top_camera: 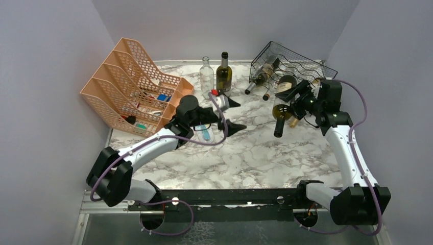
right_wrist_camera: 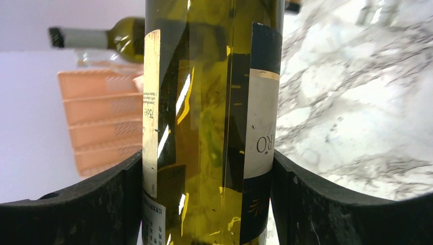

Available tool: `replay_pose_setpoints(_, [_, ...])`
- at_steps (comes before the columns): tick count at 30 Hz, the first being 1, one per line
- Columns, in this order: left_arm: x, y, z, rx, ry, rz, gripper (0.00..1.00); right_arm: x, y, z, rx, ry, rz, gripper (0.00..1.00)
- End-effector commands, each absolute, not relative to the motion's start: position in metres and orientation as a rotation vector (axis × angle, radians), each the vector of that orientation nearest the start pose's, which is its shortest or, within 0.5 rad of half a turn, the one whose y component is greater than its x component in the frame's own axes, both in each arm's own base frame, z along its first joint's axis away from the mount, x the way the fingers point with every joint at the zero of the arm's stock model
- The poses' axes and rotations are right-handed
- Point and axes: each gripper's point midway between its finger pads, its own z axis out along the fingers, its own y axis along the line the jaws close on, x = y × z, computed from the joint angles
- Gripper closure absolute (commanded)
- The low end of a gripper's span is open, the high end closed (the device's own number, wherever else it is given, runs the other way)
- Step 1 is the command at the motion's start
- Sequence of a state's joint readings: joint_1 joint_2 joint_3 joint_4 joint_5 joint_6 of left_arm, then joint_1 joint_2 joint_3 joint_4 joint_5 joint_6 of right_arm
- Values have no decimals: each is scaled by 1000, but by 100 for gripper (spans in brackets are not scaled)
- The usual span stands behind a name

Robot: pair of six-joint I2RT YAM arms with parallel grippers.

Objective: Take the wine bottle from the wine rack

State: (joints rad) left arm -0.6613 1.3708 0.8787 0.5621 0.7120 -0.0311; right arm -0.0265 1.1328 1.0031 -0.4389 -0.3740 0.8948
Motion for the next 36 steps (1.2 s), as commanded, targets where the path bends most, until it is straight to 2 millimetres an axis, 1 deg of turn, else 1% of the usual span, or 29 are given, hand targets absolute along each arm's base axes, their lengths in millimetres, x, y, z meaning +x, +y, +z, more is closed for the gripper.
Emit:
replay_pose_setpoints(1, [210,-354,282,1283,878,-861,1,315,116,275,670,2062,1154,44])
replay_pose_setpoints(4, [190,-354,283,1312,762,-686,1,300,133,259,687,2117,1316,45])
replay_pose_setpoints(6, [174,-360,279,1337,708,-626,1,288,142,245,710,2151,1402,48])
replay_pose_setpoints(10, [151,-372,271,1378,654,-571,1,272,148,223,758,2189,1407,48])
replay_pose_setpoints(12, [143,-378,264,1400,644,-558,1,265,150,216,782,2195,1413,48])
replay_pose_setpoints(15, [132,-387,253,1437,633,-548,5,257,155,208,803,2196,1470,48])
replay_pose_setpoints(16, [130,-388,251,1443,632,-547,6,255,156,204,813,2201,1481,48])
replay_pose_setpoints(20, [130,-391,250,1437,649,-548,9,250,165,190,850,2228,1508,48])
replay_pose_setpoints(25, [122,-397,244,1458,657,-615,11,246,189,178,830,2286,1528,48])
replay_pose_setpoints(29, [116,-404,230,1495,672,-663,11,245,210,174,794,2339,1545,48])
replay_pose_setpoints(32, [116,-409,222,1509,694,-683,11,244,221,171,777,2359,1543,48])
replay_pose_setpoints(34, [118,-411,223,1499,714,-693,14,243,226,167,773,2373,1532,48])
replay_pose_setpoints(36, [117,-411,226,1494,716,-705,18,242,231,162,769,2394,1525,48])
